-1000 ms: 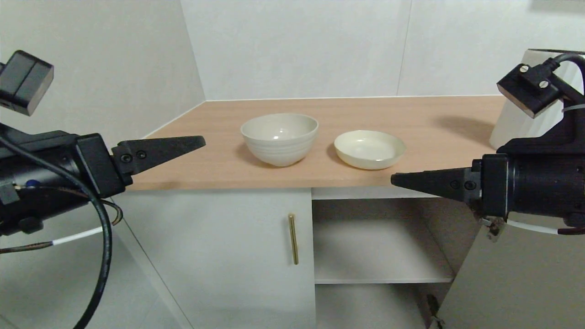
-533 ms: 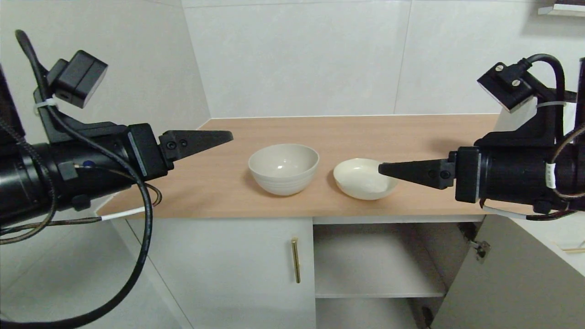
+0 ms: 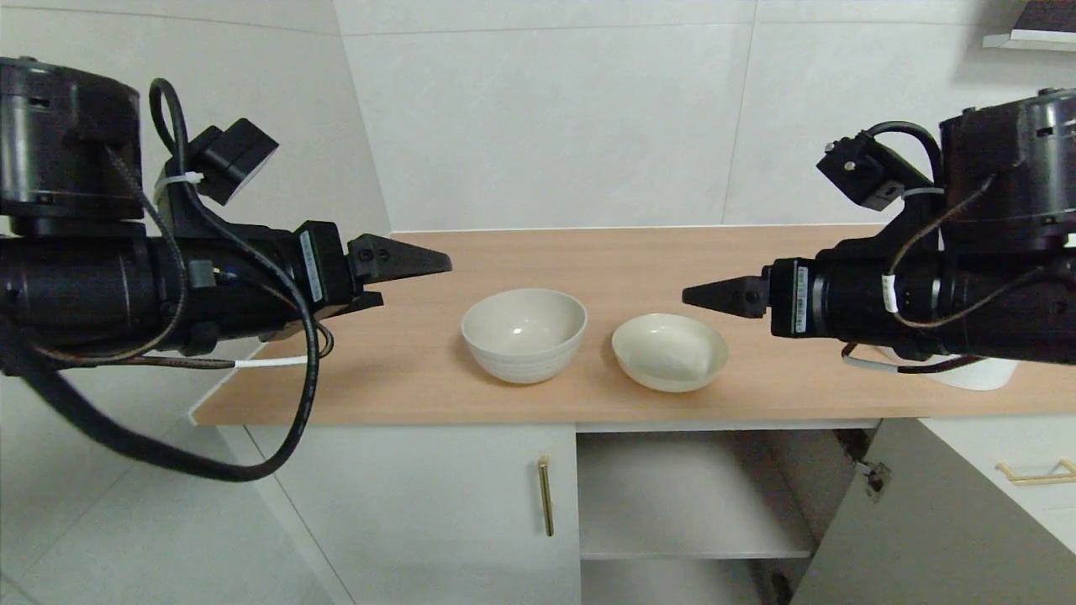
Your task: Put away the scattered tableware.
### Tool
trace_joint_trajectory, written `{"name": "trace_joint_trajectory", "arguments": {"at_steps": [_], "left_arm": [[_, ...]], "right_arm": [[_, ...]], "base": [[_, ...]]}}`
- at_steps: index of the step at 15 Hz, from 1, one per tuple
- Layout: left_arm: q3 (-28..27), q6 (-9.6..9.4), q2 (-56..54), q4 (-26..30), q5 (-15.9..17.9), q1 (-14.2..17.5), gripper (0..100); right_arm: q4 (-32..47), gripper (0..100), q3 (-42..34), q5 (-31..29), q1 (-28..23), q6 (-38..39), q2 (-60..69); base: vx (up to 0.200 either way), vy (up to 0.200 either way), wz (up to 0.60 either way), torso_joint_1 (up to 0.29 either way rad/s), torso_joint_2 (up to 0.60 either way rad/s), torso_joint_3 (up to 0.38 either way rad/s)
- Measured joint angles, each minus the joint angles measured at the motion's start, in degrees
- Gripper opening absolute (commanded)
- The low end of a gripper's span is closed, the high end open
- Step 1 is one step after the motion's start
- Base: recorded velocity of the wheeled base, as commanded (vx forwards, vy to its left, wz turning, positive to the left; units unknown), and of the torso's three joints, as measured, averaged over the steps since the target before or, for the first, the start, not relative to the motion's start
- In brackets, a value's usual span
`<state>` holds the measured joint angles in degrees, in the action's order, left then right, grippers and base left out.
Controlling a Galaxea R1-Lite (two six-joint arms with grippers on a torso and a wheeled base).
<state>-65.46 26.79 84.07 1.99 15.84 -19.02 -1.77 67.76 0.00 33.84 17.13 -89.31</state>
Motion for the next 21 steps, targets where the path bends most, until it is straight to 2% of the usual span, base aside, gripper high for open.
{"name": "trace_joint_trajectory", "arguments": {"at_steps": [2, 4, 6, 7, 10, 18, 19, 21], "left_arm": [[-2.2, 4.16, 2.0, 0.8, -5.2, -0.2, 100], [-4.1, 5.14, 4.7, 1.8, -10.7, -0.8, 100], [-4.9, 5.33, 7.9, 2.0, -16.5, -2.6, 100], [-5.1, 5.3, 9.5, 1.9, -18.0, -3.5, 100], [-5.3, 5.28, 14.0, 1.8, -20.2, -5.3, 100], [-7.1, 5.88, 20.6, 0.8, -20.3, -5.8, 100], [-7.2, 5.89, 21.2, 0.4, -20.2, -5.9, 0], [-7.4, 5.89, 22.2, 0.0, -20.2, -5.9, 0]], "right_arm": [[6.7, 100, 6.4, -4.5, 0.0, 6.1, -3.6], [7.9, 100, 9.1, -7.5, -0.9, 7.2, -6.1], [7.9, 100, 9.9, -9.3, -1.8, 7.1, -7.8], [7.9, 100, 10.0, -9.5, -2.0, 7.1, -8.3], [7.9, 100, 10.0, -9.6, -2.1, 7.0, -9.0], [7.9, 100, 9.7, -9.6, -2.4, 6.9, -9.6], [7.9, 100, 9.7, -9.6, -2.4, 7.0, -9.6], [7.9, 100, 9.7, -9.5, -2.4, 6.9, -9.7]], "base": [[0.0, 0.0, 0.0, 0.0, 0.0, 0.0], [0.0, 0.0, 0.0, 0.0, 0.0, 0.0], [0.0, 0.0, 0.0, 0.0, 0.0, 0.0], [0.0, 0.0, 0.0, 0.0, 0.0, 0.0], [0.0, 0.0, 0.0, 0.0, 0.0, 0.0], [0.0, 0.0, 0.0, 0.0, 0.0, 0.0], [0.0, 0.0, 0.0, 0.0, 0.0, 0.0], [0.0, 0.0, 0.0, 0.0, 0.0, 0.0]]}}
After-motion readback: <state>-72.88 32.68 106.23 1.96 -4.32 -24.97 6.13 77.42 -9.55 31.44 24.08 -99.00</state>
